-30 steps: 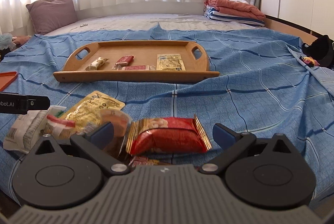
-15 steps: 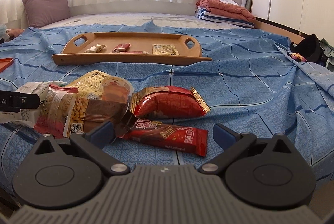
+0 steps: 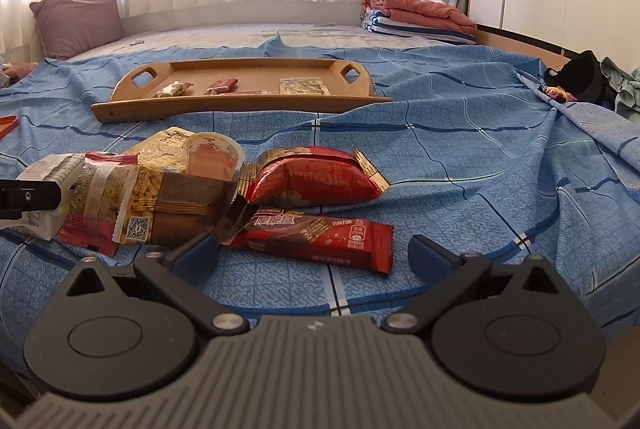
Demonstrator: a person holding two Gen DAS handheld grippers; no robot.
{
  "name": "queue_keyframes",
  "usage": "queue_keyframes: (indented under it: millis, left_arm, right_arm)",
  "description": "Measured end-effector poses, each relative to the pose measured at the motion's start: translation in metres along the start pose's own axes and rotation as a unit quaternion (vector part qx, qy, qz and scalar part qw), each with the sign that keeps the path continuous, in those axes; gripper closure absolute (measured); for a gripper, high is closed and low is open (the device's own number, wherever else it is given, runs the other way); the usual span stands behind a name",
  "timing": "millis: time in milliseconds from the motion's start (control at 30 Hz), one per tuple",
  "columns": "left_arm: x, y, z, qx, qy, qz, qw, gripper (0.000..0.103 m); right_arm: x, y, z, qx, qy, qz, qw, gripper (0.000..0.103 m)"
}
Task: Organize snacks
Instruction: 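Grasp the white barcode bag with the left tool while the right tool grasps the red chocolate bar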
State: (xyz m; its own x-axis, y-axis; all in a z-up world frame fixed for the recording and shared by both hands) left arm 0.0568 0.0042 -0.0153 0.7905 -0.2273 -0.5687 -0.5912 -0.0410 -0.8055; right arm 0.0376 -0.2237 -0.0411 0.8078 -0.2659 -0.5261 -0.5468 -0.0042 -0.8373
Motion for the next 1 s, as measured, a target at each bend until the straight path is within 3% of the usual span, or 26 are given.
queue_keyframes:
  millis: [467, 633, 1000]
  left_arm:
    - [0.015, 0.005, -0.010, 0.018, 0.009, 0.022, 0.9996, 0.006]
    - [0.014, 0.002, -0.008, 0.011, 0.021, 0.020, 0.9995, 0.023]
    - [0.010, -0.002, -0.006, 0.009, 0.015, 0.021, 0.9996, 0.031]
  right_arm:
    - [0.005, 0.001, 0.005, 0.003, 0.022, -0.002, 1.000, 0.000]
    - [0.008, -0.002, 0.006, 0.009, 0.018, 0.004, 1.000, 0.000]
    - [0.013, -0.008, 0.011, 0.019, 0.023, 0.020, 0.999, 0.000]
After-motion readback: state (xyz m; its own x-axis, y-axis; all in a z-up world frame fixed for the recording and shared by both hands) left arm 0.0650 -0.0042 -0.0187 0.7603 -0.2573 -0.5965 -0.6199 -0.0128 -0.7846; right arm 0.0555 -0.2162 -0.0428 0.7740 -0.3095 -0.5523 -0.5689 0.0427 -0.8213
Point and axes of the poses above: each gripper's, at about its wrist camera, not at the fingertips, and x roughly the way its jaws point, z to its left, y to its underside, the point moved 4 cm from there along x, roughly the way its jaws point, and after that the axes turned 14 degrees about y, right-handed, at the moved point
